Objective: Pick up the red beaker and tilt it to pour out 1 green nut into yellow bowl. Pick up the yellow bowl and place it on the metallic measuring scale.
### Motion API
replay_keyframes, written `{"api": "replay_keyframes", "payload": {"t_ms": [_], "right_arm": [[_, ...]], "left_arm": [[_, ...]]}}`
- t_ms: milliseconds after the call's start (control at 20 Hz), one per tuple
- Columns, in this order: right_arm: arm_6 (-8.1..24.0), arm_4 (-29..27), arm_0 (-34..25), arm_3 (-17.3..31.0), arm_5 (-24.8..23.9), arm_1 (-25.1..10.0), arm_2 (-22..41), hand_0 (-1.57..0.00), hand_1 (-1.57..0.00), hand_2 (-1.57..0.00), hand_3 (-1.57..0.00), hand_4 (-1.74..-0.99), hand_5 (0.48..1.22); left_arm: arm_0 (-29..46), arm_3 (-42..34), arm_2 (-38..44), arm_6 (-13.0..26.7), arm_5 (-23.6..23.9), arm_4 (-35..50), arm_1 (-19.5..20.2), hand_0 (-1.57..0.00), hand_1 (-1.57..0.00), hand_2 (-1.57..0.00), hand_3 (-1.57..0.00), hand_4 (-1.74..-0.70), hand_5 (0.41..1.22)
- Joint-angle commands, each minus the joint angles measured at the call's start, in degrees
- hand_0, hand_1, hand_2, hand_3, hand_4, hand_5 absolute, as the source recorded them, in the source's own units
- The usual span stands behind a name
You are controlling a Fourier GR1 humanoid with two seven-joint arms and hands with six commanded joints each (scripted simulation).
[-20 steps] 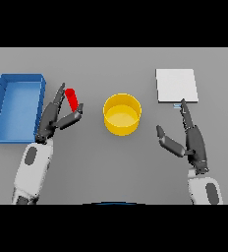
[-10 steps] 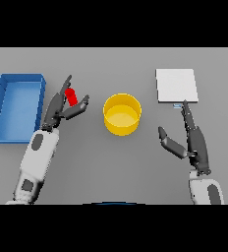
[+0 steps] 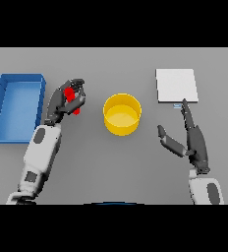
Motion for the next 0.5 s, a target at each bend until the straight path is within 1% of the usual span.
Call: {"api": "replay_keyframes", "payload": {"t_ms": [0, 50, 100, 150, 200, 250, 300, 350, 450], "right_arm": [[-0.3, 0.3, 0.4, -0.1, -0.2, 0.3, 0.3, 0.0, 0.0, 0.0, 0.0, -1.255, 0.644], [-0.5, 0.1, 0.5, -0.4, -0.1, 0.3, 0.3, 0.0, 0.0, 0.0, 0.0, -1.256, 0.646], [-0.5, 0.4, 0.7, -0.3, -0.1, 0.4, 0.6, 0.0, 0.0, 0.0, 0.0, -1.254, 0.645], [-0.9, 0.2, 1.2, -0.9, 0.0, 0.4, 0.5, 0.0, 0.0, 0.0, 0.0, -1.252, 0.644], [-0.9, 0.1, 1.5, -0.2, 0.1, 0.5, 0.5, 0.0, 0.0, 0.0, 0.0, -1.25, 0.643], [-1.7, 0.0, 2.0, -0.2, 0.0, 0.8, 0.6, 0.0, 0.0, 0.0, 0.0, -1.254, 0.644], [-1.7, -0.2, 1.9, -0.2, -0.1, 0.8, 0.3, 0.0, 0.0, 0.0, 0.0, -1.259, 0.646], [-0.8, -0.3, 1.4, -0.4, -0.2, 0.3, -0.2, 0.0, 0.0, 0.0, 0.0, -1.257, 0.645], [-1.3, -0.9, 1.9, -1.1, 0.4, 0.2, 0.0, 0.0, 0.0, 0.0, 0.0, -1.257, 0.643]], "left_arm": [[-0.7, 1.0, -0.1, -0.2, 0.5, -0.6, 0.1, -0.66, -0.7, -0.73, -0.72, -1.5, 0.941], [-1.3, 1.6, -0.3, 0.1, 0.7, -1.1, 0.0, -0.84, -0.87, -0.9, -0.84, -1.54, 0.997], [-1.6, 2.0, -0.9, -0.8, 0.9, -2.0, -0.2, -0.99, -1.01, -1.03, -0.93, -1.57, 1.042], [-1.6, 1.9, -1.5, -0.7, 0.7, -2.4, 0.2, -1.11, -1.12, -1.14, -0.97, -1.6, 1.078], [-1.5, 2.1, -2.1, -1.4, 0.9, -2.9, 0.2, -1.2, -1.21, -1.23, -1.09, -1.57, 1.106], [-1.3, 1.8, -2.6, -1.3, 0.9, -3.3, -0.1, -1.27, -1.29, -1.3, -1.19, -1.54, 1.129], [-1.4, 1.3, -2.2, 0.3, 0.5, -3.0, -0.3, -1.33, -1.34, -1.35, -1.27, -1.52, 1.148], [-1.0, 1.2, -2.3, -0.2, 1.0, -3.4, -0.5, -1.38, -1.39, -1.4, -1.33, -1.51, 1.162], [-0.3, -0.9, -2.1, 0.1, 1.8, -2.3, -0.9, -1.45, -1.45, -1.46, -1.41, -1.59, 1.151]]}}
